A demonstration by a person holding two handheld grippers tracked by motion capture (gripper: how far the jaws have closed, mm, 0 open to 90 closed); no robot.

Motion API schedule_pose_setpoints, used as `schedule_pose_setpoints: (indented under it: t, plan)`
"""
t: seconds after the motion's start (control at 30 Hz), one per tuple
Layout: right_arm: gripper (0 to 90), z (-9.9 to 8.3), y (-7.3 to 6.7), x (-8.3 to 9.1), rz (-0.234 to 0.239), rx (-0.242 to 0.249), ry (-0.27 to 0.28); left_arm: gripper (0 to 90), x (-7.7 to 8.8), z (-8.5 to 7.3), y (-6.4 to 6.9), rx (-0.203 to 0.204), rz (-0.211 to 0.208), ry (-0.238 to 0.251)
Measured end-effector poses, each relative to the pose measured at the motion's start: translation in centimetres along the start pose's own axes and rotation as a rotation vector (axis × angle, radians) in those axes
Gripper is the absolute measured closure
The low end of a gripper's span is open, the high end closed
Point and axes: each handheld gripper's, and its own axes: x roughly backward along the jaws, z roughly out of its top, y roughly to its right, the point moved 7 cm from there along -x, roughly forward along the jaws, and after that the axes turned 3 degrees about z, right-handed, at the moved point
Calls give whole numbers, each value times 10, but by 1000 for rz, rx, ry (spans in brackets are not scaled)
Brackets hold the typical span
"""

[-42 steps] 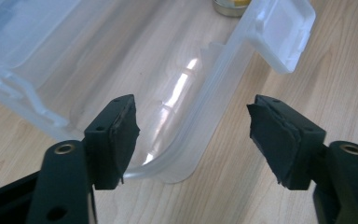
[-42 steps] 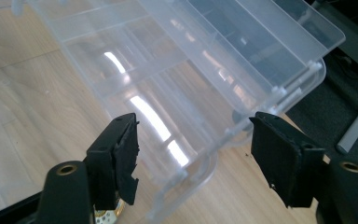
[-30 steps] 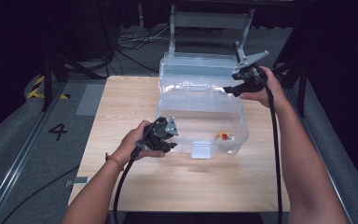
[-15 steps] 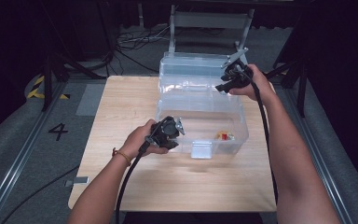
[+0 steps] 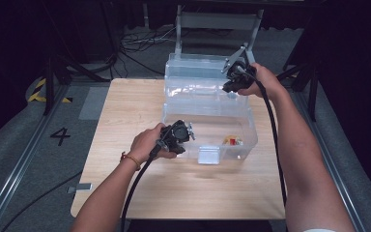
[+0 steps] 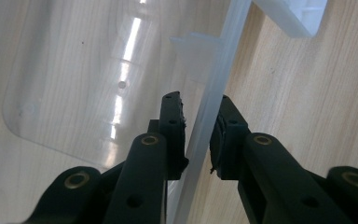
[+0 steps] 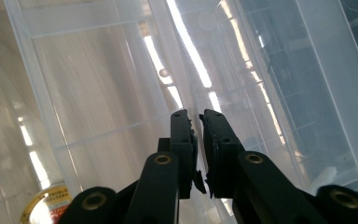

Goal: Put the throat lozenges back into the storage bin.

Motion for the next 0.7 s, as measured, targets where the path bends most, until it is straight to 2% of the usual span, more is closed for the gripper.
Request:
schedule_pose_setpoints:
  t: [0.07,0.23,0.5,0.53,0.7]
  plan:
    - [859,1,-2,1,6,29,-21,768,-1,0,1,5,3,2]
    - [873,0,-5,4,30,32,-17,761,0,0,1,31,0,4]
    - [880,1,-13,9,29,43,0,753,-1,0,2,47,10,6]
    - [880,1,-14,10,24,55,-4,752,-1,1,2,41,15,5]
    - [882,-1,-22,16,28,52,15,746,-2,1,3,34,26,-10]
